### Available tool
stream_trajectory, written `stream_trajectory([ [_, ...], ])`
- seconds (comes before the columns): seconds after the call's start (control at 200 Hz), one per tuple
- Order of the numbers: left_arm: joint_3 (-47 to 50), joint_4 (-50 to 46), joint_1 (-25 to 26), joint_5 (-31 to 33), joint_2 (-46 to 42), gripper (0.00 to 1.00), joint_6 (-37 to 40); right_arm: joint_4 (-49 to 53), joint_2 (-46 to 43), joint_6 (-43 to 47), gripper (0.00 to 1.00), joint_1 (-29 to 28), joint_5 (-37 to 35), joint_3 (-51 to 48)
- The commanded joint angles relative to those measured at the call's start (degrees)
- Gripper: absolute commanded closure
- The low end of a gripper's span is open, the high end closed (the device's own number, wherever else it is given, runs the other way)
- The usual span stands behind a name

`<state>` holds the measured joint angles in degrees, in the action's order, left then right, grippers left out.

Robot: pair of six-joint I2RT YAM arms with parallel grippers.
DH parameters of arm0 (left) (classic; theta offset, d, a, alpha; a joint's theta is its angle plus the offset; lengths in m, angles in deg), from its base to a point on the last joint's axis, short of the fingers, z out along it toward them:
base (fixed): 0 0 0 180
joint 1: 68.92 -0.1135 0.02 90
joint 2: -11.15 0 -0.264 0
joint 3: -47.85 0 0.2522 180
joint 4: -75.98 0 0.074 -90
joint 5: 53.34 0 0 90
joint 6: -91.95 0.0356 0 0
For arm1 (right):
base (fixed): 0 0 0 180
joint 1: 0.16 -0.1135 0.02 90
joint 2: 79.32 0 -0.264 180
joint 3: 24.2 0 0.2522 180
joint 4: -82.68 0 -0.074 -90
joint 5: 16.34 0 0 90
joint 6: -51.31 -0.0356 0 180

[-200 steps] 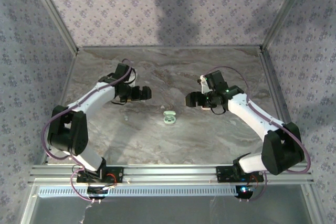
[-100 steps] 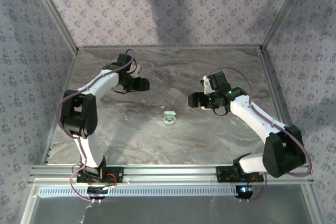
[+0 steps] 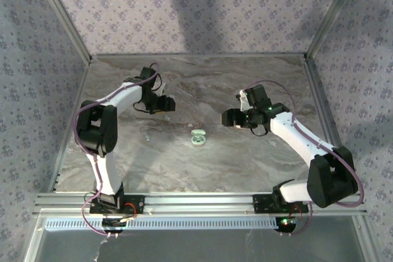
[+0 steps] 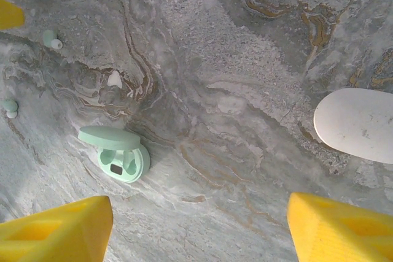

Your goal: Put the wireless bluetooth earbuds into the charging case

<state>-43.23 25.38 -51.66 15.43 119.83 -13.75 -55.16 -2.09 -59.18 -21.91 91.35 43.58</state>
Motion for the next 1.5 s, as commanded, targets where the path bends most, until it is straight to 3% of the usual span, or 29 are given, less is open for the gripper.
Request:
stream_trajectory([
  [0.0,2.68,0.46,0.16,-0.49,-3.74,0.44,-2.27,-0.57,-0.06,0.21,0.24,0.31,1.31,-0.43],
  [0.165,5.03,1.62,-1.14,-0.99,-4.45,0.53,-3.24,-1.13,0.22,0.45,0.26,0.16,2.63,-0.48],
  [0.585,2.76,1.91,-3.37,-3.90,-0.59,0.61,-2.58,-0.75,-0.13,1.35,0.27,-1.71,2.79,-0.19],
  [1.499,4.09,3.18,-3.46,-4.69,0.54,0.61,-2.65,-1.05,0.38,1.19,0.27,-3.12,1.85,0.18],
])
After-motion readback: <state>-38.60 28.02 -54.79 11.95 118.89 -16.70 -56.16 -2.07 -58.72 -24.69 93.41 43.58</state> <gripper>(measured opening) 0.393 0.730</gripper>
